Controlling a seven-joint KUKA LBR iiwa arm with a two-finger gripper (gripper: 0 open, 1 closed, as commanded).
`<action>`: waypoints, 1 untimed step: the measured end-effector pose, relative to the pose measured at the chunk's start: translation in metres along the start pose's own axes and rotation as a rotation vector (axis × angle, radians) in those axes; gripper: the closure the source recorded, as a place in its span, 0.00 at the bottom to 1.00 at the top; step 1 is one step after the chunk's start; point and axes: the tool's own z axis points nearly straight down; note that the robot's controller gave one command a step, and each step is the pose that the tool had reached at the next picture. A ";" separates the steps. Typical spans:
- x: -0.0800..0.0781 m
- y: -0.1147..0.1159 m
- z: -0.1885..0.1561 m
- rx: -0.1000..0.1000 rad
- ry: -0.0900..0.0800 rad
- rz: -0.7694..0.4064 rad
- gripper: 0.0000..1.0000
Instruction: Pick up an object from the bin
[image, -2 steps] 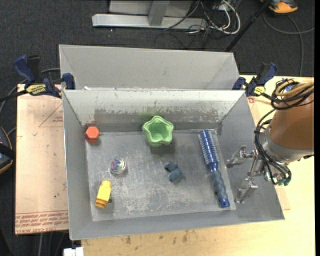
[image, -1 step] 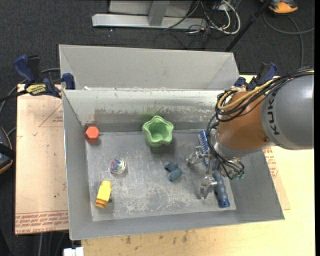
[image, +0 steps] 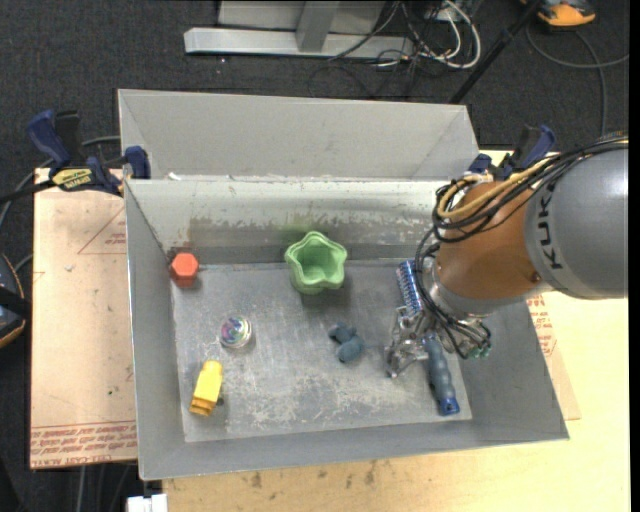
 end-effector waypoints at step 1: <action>0.000 0.000 0.001 0.000 -0.002 0.000 0.00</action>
Offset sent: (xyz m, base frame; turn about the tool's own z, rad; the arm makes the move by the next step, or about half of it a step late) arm 0.0000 0.0000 0.0000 0.0000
